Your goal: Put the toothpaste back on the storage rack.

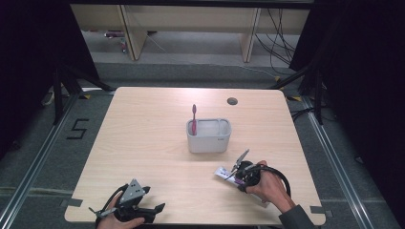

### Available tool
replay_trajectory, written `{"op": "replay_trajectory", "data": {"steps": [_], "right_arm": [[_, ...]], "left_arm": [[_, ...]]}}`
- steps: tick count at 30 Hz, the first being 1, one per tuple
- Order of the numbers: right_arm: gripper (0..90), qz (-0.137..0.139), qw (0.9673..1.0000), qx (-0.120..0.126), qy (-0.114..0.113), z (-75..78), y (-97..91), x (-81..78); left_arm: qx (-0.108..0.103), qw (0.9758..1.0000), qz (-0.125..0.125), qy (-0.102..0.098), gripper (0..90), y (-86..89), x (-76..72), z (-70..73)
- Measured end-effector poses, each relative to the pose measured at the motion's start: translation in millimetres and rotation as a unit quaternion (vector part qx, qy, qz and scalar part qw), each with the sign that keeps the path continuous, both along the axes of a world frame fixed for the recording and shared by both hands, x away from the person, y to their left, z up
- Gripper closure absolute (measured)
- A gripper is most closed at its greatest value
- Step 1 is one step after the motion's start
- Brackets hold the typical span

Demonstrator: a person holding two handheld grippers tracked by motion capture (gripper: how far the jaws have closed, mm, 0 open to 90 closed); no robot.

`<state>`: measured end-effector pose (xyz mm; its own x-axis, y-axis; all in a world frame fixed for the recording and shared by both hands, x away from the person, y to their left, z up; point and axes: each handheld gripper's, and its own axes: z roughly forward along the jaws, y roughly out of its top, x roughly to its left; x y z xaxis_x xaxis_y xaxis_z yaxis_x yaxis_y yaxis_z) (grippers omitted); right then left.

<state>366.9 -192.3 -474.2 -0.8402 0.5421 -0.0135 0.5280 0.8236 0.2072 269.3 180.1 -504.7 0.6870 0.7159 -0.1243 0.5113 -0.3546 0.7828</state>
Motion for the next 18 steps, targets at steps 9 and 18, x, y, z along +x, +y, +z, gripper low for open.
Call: {"op": "replay_trajectory", "data": {"steps": [9,18], "right_arm": [[75.1,-0.002,0.9983,0.042,-0.041,18.2,-10.4,-9.2],[75.1,-0.021,0.9870,0.138,-0.079,45.5,-20.8,-13.0]], "left_arm": [[0.003,1.0000,0.005,0.002,19.3,1.6,-0.2,1.1],[0.013,0.9999,-0.003,0.002,19.3,4.5,1.1,1.6]]}}
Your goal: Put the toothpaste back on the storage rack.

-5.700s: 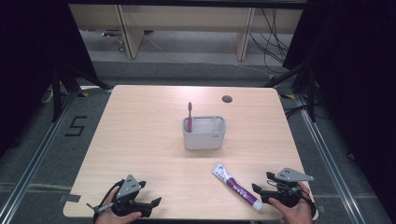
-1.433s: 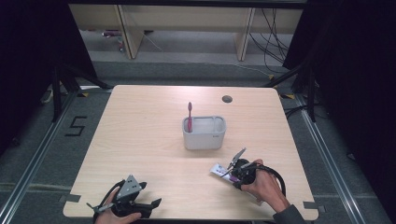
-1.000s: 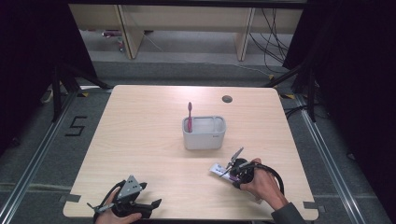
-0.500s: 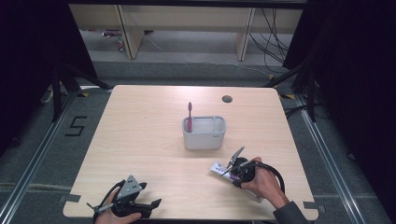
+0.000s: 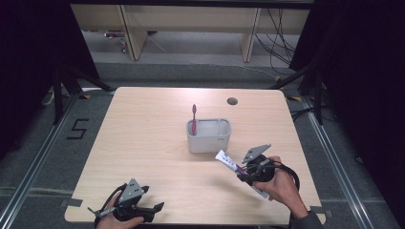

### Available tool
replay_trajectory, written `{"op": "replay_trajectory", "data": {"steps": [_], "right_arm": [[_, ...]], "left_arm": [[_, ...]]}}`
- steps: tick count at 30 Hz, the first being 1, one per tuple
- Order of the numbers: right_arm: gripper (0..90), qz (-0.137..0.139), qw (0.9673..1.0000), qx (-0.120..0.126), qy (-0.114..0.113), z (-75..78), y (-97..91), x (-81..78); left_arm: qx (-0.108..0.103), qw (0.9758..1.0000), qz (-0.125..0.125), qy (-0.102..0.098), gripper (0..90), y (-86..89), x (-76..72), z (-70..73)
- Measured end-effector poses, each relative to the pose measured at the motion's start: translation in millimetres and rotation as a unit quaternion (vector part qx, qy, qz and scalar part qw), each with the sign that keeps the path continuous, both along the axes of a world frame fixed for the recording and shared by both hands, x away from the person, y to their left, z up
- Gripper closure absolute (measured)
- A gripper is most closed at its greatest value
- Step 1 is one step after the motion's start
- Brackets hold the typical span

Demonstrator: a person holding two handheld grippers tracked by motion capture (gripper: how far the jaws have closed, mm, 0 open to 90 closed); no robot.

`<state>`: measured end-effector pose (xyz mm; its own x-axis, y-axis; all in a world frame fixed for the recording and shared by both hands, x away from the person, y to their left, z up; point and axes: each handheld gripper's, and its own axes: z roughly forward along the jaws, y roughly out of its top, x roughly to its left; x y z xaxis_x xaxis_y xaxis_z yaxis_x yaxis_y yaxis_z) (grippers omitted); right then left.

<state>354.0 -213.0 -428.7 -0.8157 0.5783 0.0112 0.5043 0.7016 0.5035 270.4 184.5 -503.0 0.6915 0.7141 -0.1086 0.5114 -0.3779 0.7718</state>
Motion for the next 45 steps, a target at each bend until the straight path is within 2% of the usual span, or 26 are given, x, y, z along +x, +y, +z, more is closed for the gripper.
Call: {"op": "replay_trajectory", "data": {"steps": [3,4,5,6,7,9,10,15,16,18,21,22,24,28,29,30,31,32,33,34,35,36,38,39,40,45], "right_arm": [[75.1,-0.001,0.9994,0.030,-0.018,6.4,-3.6,1.3],[75.1,-0.018,0.9988,0.043,-0.019,8.8,-3.0,0.2],[75.1,0.007,0.9979,0.054,-0.035,9.7,-4.7,3.6],[75.1,0.011,0.9971,0.061,-0.044,12.6,-6.6,4.5],[75.1,-0.001,0.9965,0.075,-0.038,14.3,-5.5,3.2],[75.1,-0.012,0.9950,0.090,-0.043,18.3,-6.1,4.0],[75.1,-0.012,0.9935,0.100,-0.053,19.0,-5.6,4.7],[75.1,-0.013,0.9886,0.135,-0.065,27.7,-3.7,8.5],[75.1,-0.005,0.9870,0.140,-0.079,29.2,-3.5,10.6],[75.1,-0.008,0.9853,0.149,-0.084,32.1,-1.5,13.2],[75.1,-0.015,0.9829,0.163,-0.084,34.9,1.3,14.7],[75.1,-0.013,0.9807,0.169,-0.098,36.5,1.3,16.6],[75.1,-0.022,0.9797,0.177,-0.091,38.5,2.5,17.0],[75.1,-0.015,0.9744,0.193,-0.115,43.1,2.4,24.0],[75.1,-0.018,0.9745,0.197,-0.105,43.9,2.8,24.5],[75.1,-0.024,0.9726,0.202,-0.113,44.3,3.4,25.3],[75.1,-0.022,0.9729,0.203,-0.109,45.2,3.5,27.0],[75.1,-0.021,0.9706,0.205,-0.124,45.9,3.5,29.2],[75.1,-0.021,0.9707,0.209,-0.116,46.9,3.7,29.5],[75.1,-0.023,0.9683,0.213,-0.128,47.4,4.1,31.3],[75.1,-0.025,0.9691,0.214,-0.120,48.5,4.4,31.3],[75.1,-0.024,0.9677,0.221,-0.119,48.4,5.6,32.7],[75.1,-0.025,0.9670,0.217,-0.132,50.4,4.8,35.1],[75.1,-0.026,0.9649,0.224,-0.135,50.0,5.3,36.2],[75.1,-0.030,0.9659,0.227,-0.121,50.1,5.6,36.7],[75.1,-0.031,0.9631,0.237,-0.125,49.7,6.5,40.8]], "left_arm": [[0.003,1.0000,0.003,0.002,19.4,0.7,-0.1,1.0],[0.003,1.0000,0.003,0.001,19.4,0.9,-0.2,1.0],[0.003,1.0000,0.003,0.001,19.5,1.3,0.0,1.1],[0.003,1.0000,0.003,0.000,19.5,1.4,0.0,1.1],[-0.009,0.9999,0.011,0.000,19.5,-0.2,-0.4,0.3],[-0.012,0.9998,0.012,-0.002,19.4,-0.3,-0.3,0.0],[0.001,1.0000,0.004,-0.003,19.4,2.0,0.4,0.8],[0.001,1.0000,0.006,-0.001,19.5,2.0,0.2,1.0],[0.000,1.0000,0.006,-0.002,19.5,2.1,0.2,0.9],[0.005,1.0000,0.007,0.000,19.5,2.5,-0.3,2.0],[-0.005,0.9999,0.009,-0.001,19.5,1.9,-0.2,1.4],[-0.008,0.9999,0.013,0.000,19.5,1.1,-0.5,1.5],[0.001,1.0000,0.005,-0.002,19.5,3.3,0.0,1.6],[0.001,1.0000,0.005,-0.003,19.5,3.3,0.2,1.7],[0.000,1.0000,0.005,-0.003,19.5,3.4,0.1,1.6],[0.000,1.0000,0.005,-0.003,19.5,3.4,0.1,1.5],[-0.005,0.9999,0.008,-0.003,19.5,2.9,-0.1,1.2],[-0.005,0.9999,0.009,-0.003,19.5,2.9,-0.1,1.2],[-0.011,0.9998,0.015,-0.002,19.5,1.7,-0.4,1.2],[-0.011,0.9998,0.015,-0.003,19.5,1.9,-0.3,1.2],[-0.011,0.9998,0.015,-0.002,19.5,2.0,-0.4,1.1],[-0.011,0.9998,0.015,-0.002,19.5,2.0,-0.3,1.1],[-0.012,0.9998,0.015,-0.003,19.5,1.9,-0.3,1.3],[-0.011,0.9998,0.015,-0.003,19.5,2.0,-0.3,1.3],[-0.012,0.9998,0.015,-0.002,19.5,1.9,-0.5,1.2],[-0.012,0.9998,0.015,-0.002,19.5,1.8,-0.5,1.2]]}}
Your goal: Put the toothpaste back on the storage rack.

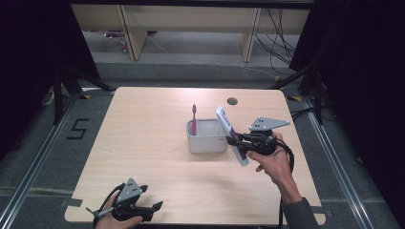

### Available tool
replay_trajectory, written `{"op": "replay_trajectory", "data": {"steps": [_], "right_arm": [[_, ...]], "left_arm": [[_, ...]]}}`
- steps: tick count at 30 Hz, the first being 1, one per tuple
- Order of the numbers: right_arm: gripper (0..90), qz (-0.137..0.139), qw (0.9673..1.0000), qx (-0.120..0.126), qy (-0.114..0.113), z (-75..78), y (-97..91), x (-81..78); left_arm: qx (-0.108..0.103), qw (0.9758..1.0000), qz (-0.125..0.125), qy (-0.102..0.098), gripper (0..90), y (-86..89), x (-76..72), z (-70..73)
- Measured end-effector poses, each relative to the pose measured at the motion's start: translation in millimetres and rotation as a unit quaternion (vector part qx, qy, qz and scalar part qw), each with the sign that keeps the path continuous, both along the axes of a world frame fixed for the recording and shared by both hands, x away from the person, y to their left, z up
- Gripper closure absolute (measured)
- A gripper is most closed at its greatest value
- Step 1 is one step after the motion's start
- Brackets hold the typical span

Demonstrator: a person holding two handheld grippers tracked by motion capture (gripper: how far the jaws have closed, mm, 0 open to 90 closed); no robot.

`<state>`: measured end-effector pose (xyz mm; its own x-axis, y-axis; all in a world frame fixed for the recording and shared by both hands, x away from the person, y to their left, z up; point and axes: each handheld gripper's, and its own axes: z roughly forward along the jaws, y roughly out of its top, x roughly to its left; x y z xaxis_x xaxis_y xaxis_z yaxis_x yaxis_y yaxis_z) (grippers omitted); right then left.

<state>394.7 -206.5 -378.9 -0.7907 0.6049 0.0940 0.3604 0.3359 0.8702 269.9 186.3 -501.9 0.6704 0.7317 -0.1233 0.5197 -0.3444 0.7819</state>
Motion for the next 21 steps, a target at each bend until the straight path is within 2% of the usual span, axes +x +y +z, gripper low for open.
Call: {"op": "replay_trajectory", "data": {"steps": [1,3,4,5,6,7,8,9,11,12,14,15,16,19,20,21], "right_arm": [[75.1,-0.008,1.0000,0.000,0.004,1.1,0.2,-0.8],[75.1,-0.009,0.9999,-0.002,-0.012,1.9,-0.2,2.6],[75.1,-0.007,0.9999,0.003,-0.007,2.6,0.0,3.5],[75.1,-0.004,0.9998,0.013,-0.012,1.8,0.9,5.2],[75.1,-0.013,0.9999,0.007,-0.007,3.8,0.4,4.7],[75.1,-0.011,0.9996,0.010,-0.024,3.8,0.4,7.5],[75.1,-0.014,0.9997,0.015,-0.013,4.6,1.2,6.8],[75.1,-0.010,0.9997,0.012,-0.020,5.8,0.9,9.3],[75.1,-0.015,0.9996,0.020,-0.013,7.8,3.3,9.8],[75.1,-0.013,0.9995,0.016,-0.024,8.6,3.2,11.7],[75.1,-0.010,0.9993,0.026,-0.025,9.6,5.4,14.1],[75.1,-0.013,0.9989,0.029,-0.033,9.9,6.6,16.2],[75.1,-0.019,0.9989,0.030,-0.031,10.7,7.4,16.5],[75.1,-0.018,0.9989,0.034,-0.026,12.9,9.7,19.3],[75.1,-0.020,0.9989,0.035,-0.024,13.5,10.3,19.6],[75.1,-0.018,0.9987,0.036,-0.033,13.9,10.4,21.7]], "left_arm": [[0.000,1.0000,0.000,0.000,19.5,0.0,0.0,-0.1],[0.000,1.0000,0.000,0.000,19.5,0.1,0.1,0.1],[0.000,1.0000,0.000,0.000,19.5,0.1,0.1,0.1],[0.000,1.0000,-0.001,0.000,19.5,0.2,0.0,0.1],[0.000,1.0000,0.000,0.000,19.5,0.1,0.0,0.0],[0.000,1.0000,-0.001,0.000,19.5,0.2,0.1,0.0],[-0.001,1.0000,0.000,0.000,19.5,0.1,0.1,0.1],[-0.001,1.0000,0.000,0.000,19.5,0.1,0.0,0.1],[-0.001,1.0000,0.000,-0.001,19.5,0.2,0.0,0.1],[0.000,1.0000,0.000,-0.001,19.5,0.3,0.1,0.2],[-0.001,1.0000,0.000,-0.001,19.5,0.5,0.1,0.2],[0.010,0.9999,-0.007,0.000,19.5,2.3,0.5,0.9],[0.000,1.0000,0.000,-0.001,19.5,0.7,0.0,0.2],[-0.001,1.0000,0.000,-0.001,19.5,0.5,-0.1,0.3],[0.010,0.9999,-0.007,0.001,19.5,2.3,0.1,1.1],[0.011,0.9999,-0.006,0.000,19.5,2.4,0.4,0.8]]}}
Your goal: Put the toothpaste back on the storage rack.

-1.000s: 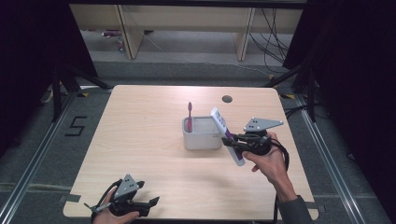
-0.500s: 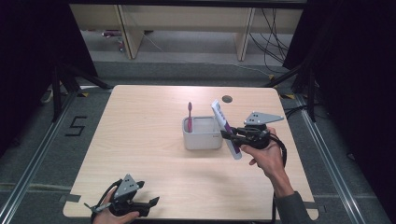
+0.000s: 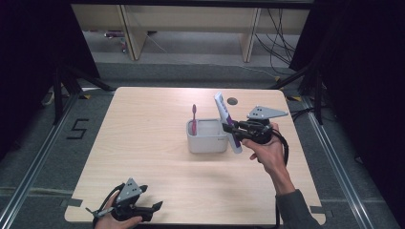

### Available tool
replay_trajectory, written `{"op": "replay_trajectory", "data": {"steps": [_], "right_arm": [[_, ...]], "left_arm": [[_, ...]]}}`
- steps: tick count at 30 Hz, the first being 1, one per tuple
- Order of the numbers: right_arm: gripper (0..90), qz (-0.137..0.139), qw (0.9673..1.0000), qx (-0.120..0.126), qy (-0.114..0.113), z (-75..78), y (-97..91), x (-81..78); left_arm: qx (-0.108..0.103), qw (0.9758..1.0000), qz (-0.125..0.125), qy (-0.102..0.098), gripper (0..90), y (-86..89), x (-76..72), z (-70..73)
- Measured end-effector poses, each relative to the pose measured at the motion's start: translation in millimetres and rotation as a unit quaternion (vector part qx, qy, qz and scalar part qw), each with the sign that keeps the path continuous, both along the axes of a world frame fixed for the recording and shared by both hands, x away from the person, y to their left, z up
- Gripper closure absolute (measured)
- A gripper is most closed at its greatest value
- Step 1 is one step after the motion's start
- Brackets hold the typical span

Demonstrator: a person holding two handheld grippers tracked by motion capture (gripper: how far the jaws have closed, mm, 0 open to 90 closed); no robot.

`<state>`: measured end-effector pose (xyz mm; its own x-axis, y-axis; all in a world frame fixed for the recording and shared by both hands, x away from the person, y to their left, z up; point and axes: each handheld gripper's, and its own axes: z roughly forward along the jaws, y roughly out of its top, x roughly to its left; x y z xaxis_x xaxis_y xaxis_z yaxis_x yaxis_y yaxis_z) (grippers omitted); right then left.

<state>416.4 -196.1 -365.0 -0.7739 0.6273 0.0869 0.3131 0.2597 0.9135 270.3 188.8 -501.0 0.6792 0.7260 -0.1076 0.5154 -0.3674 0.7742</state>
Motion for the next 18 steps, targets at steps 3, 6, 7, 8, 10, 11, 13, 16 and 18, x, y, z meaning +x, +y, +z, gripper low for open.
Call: {"op": "replay_trajectory", "data": {"steps": [3,6,7,8,10,11,13,16,18], "right_arm": [[75.1,-0.001,1.0000,0.007,0.001,0.4,3.1,3.7],[75.1,-0.002,0.9998,0.017,-0.001,0.1,6.3,7.2],[75.1,-0.003,0.9998,0.017,-0.002,0.8,7.9,8.3],[75.1,0.000,0.9998,0.016,-0.009,1.4,8.6,10.1],[75.2,-0.002,0.9998,0.021,-0.005,2.4,11.5,11.8],[75.1,-0.004,0.9998,0.019,-0.002,3.2,12.3,12.0],[75.1,0.000,0.9997,0.021,-0.012,4.0,14.7,15.6],[75.1,-0.001,0.9996,0.025,-0.010,4.7,18.6,18.6],[75.1,-0.007,0.9996,0.025,-0.012,5.3,20.7,20.3]], "left_arm": [[-0.001,1.0000,0.001,0.000,19.5,0.3,-0.2,0.3],[-0.001,1.0000,0.000,0.000,19.5,0.9,0.0,0.3],[-0.001,1.0000,-0.001,0.000,19.5,0.9,0.0,0.3],[-0.001,1.0000,-0.001,0.000,19.5,0.9,0.0,0.3],[0.000,1.0000,-0.001,0.001,19.5,1.1,-0.1,0.3],[0.000,1.0000,-0.001,0.001,19.5,1.0,-0.2,0.3],[0.000,1.0000,-0.002,0.001,19.5,1.1,-0.1,0.4],[-0.001,1.0000,-0.002,0.000,19.5,1.3,-0.2,0.1],[0.000,1.0000,-0.002,0.001,19.5,1.2,-0.2,0.6]]}}
